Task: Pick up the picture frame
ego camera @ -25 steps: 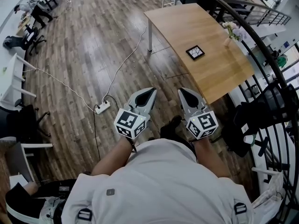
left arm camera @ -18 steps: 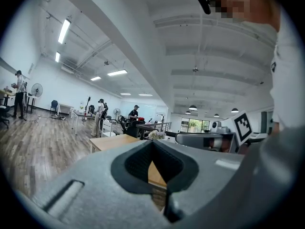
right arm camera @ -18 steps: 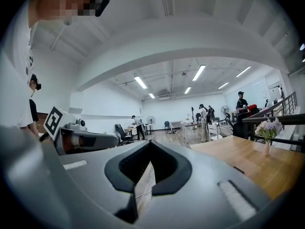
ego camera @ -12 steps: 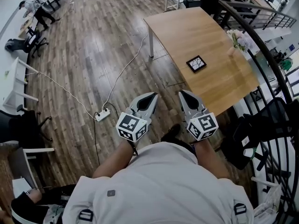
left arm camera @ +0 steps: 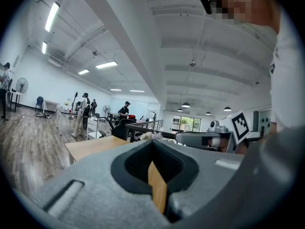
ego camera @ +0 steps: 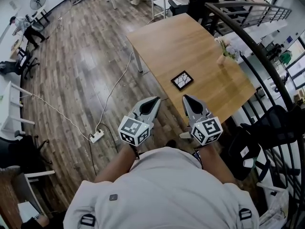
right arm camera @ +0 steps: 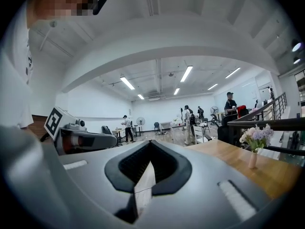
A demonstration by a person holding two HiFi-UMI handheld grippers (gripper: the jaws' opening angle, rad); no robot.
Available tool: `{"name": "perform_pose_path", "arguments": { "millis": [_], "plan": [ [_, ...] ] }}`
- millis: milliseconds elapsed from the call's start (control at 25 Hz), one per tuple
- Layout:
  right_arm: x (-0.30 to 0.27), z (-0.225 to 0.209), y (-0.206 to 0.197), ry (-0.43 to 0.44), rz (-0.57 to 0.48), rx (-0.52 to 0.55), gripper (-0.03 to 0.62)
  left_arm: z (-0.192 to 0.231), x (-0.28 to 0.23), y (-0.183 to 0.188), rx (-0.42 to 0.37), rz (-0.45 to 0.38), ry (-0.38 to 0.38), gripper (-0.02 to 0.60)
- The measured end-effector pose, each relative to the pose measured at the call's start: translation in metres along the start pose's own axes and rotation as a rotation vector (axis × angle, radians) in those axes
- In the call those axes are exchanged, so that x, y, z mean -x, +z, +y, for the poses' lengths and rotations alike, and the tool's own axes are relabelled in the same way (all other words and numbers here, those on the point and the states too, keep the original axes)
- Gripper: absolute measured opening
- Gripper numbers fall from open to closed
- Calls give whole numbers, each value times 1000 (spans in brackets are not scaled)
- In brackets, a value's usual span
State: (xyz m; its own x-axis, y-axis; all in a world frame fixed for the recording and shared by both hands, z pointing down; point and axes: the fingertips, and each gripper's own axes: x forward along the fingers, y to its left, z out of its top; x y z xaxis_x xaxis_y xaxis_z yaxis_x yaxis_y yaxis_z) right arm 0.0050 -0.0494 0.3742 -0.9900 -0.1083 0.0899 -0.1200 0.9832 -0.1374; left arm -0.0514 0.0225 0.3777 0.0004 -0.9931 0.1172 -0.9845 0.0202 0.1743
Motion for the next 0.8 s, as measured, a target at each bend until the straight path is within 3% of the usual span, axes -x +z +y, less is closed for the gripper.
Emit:
{"name": "perform_pose_path", "arguments": {
  "millis": [360, 800],
  "plan": [
    [17, -76, 7, -83, -15, -22, 9, -15, -84, 10, -24, 24, -91, 0],
    [39, -144, 5, -308, -37, -73, 9, -31, -164, 12, -42, 69, -306, 0]
  ]
}}
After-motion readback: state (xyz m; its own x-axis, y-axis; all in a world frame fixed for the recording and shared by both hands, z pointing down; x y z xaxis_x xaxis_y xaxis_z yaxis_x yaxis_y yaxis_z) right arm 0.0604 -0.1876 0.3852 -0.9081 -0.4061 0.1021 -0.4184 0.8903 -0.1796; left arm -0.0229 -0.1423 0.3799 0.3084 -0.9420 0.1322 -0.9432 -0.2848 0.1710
